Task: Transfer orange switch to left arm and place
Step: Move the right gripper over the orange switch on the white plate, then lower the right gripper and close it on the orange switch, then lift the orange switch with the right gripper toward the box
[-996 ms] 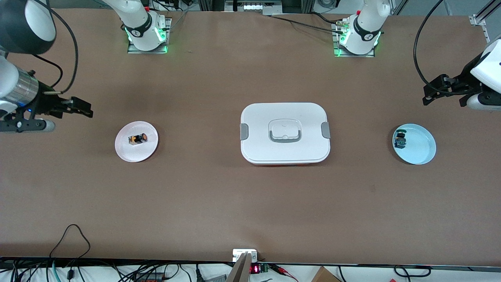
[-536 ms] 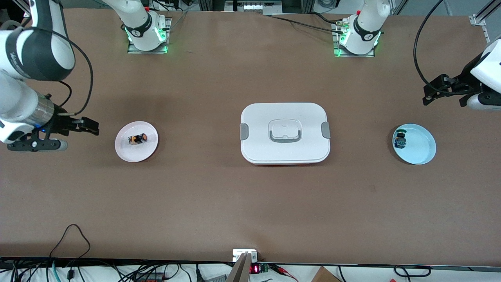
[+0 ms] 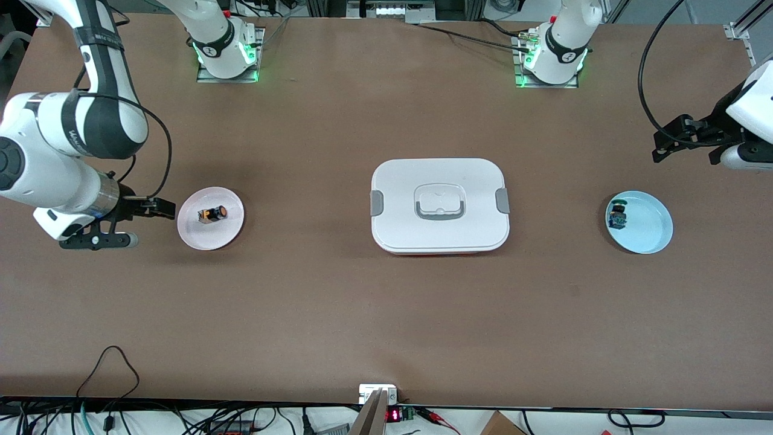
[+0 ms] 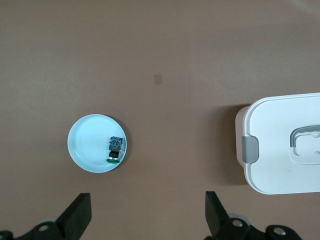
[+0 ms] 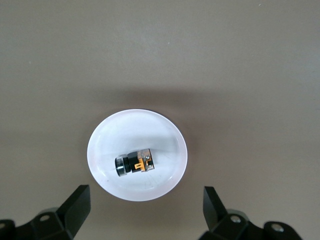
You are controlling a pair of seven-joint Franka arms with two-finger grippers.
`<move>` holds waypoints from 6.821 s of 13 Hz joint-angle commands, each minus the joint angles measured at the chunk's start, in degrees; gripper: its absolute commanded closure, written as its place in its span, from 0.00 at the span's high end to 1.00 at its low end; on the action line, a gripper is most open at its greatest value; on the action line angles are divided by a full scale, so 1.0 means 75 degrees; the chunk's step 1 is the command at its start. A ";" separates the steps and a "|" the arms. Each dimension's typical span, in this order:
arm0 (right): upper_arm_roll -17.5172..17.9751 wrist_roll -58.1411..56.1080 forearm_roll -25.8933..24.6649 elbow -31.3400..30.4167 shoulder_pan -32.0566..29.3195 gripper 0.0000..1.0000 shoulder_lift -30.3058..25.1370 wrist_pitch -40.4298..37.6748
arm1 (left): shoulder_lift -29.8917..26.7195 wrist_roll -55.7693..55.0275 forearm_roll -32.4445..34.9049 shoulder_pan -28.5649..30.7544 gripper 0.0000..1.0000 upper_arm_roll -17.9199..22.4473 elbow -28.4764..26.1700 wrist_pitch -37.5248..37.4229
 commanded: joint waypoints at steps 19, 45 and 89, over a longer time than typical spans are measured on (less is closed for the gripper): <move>0.0858 -0.2318 0.1259 -0.2574 -0.0760 1.00 0.0506 0.2716 | 0.0102 -0.0035 0.0097 0.0006 1.00 -0.0003 0.0217 -0.0055; 0.0870 -0.2341 0.1517 -0.2574 -0.0736 1.00 0.1162 0.3337 | 0.0102 -0.0035 0.0109 0.0018 1.00 -0.0003 0.0217 -0.0055; 0.3761 -0.3229 0.0767 0.0883 -0.0232 0.01 -0.1743 -0.0624 | 0.0090 -0.0036 -0.0007 0.0041 1.00 0.0032 0.0217 -0.0020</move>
